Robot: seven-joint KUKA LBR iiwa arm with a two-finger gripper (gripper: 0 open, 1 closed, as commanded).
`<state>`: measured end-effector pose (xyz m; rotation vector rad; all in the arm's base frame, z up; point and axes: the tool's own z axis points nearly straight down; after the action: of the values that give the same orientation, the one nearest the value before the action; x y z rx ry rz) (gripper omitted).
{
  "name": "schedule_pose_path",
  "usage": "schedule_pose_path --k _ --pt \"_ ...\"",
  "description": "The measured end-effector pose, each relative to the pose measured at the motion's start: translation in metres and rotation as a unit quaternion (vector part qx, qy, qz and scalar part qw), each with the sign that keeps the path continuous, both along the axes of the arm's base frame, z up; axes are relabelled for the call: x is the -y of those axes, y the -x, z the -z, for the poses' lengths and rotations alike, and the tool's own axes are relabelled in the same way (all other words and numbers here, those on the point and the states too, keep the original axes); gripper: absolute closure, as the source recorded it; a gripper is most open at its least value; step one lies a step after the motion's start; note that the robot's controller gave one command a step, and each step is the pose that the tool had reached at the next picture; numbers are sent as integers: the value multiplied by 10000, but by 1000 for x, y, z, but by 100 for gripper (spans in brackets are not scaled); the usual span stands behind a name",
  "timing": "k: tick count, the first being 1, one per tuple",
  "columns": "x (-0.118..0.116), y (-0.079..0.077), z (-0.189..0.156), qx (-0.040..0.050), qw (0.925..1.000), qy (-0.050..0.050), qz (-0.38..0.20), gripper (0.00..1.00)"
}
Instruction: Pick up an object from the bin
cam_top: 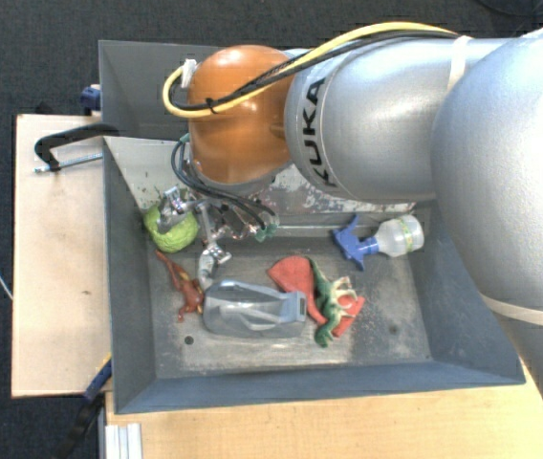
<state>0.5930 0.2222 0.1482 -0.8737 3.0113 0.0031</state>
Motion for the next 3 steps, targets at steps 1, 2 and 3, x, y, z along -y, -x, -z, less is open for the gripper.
schedule_pose_path --k 1,2,3 --pt "-5 -11 34 116 9989 -155 -428 0" --pt "8 -5 49 -12 9992 5 -389 100" --pt "8 -5 49 -11 9992 4 -387 100"
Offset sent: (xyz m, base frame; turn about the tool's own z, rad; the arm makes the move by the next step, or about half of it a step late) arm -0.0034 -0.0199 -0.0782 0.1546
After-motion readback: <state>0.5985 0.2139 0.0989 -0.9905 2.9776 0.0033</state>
